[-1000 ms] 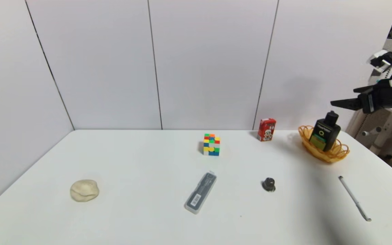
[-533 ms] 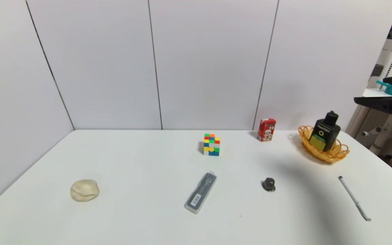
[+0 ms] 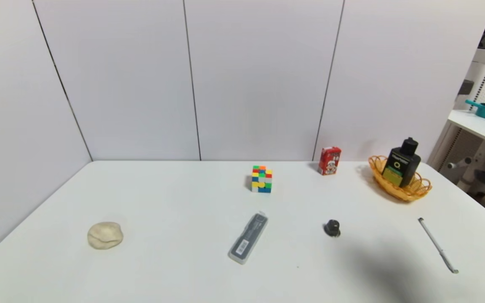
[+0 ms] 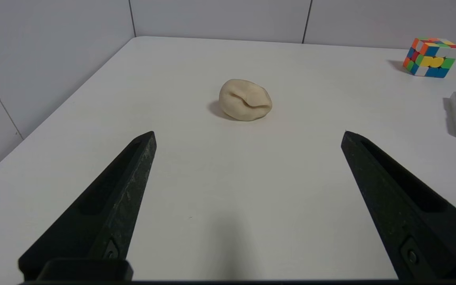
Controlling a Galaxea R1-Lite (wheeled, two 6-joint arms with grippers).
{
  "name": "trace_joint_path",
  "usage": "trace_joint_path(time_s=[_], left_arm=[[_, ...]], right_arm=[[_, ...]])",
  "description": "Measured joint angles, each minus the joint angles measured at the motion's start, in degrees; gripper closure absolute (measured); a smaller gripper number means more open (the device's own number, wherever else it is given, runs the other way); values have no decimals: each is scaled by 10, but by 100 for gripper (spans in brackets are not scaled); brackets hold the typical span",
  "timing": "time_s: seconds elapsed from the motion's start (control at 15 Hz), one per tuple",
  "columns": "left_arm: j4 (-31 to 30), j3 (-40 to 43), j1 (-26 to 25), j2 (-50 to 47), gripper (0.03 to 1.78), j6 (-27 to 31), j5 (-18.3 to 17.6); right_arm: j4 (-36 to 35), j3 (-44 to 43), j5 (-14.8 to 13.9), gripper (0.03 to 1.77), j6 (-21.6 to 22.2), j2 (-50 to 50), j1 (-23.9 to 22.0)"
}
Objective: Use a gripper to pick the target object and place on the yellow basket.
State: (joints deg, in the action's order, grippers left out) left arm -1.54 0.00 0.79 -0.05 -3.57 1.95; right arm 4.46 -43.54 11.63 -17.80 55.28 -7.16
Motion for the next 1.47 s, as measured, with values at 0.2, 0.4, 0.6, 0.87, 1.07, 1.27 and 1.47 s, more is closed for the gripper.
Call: trace_joint_path(time_s=[0.2, 0.4, 0.6, 0.87, 1.07, 1.27, 1.47], left_arm=[[0, 0, 0, 0, 12, 0, 0], [0, 0, 0, 0, 12, 0, 0], [0, 0, 0, 0, 12, 0, 0], [0, 0, 0, 0, 12, 0, 0], [0, 0, 0, 0, 12, 0, 0], [0, 0, 0, 0, 12, 0, 0], [0, 0, 0, 0, 12, 0, 0]], right_arm=[[1, 81, -111, 11, 14, -86, 20], [0, 156, -153, 11, 41, -168, 25], [-1, 240, -155, 11, 56, -254, 28], [-17, 334, -85, 11, 102, -349, 35], [-26, 394, -85, 11, 112, -407, 56], [-38, 429, -109, 11, 113, -465, 68], [-39, 434, -112, 11, 124, -513, 70]])
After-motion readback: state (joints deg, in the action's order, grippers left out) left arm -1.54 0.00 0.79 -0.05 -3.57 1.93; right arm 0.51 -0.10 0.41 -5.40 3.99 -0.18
